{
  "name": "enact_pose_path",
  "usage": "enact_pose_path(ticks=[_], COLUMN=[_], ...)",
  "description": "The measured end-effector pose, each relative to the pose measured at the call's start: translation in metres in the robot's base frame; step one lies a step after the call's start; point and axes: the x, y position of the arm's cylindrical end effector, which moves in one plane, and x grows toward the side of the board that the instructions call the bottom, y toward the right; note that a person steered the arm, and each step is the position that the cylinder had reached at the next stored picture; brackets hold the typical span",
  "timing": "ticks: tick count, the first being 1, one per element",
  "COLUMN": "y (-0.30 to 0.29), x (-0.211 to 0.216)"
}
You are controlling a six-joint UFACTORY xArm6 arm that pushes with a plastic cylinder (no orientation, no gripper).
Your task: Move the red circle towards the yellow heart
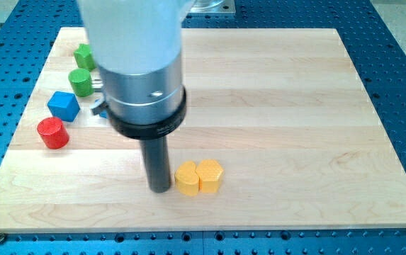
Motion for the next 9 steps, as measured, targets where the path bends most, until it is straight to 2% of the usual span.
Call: enact_pose_path(ticks=[1, 3, 4, 5, 6, 7, 8, 9], y=[0.001, 0.053, -0.015, -0.122, -0.194, -0.193, -0.107, -0.010], x=[-0.003, -0.010, -0.001, 0.002, -0.063, -0.096, -0.086, -0.053])
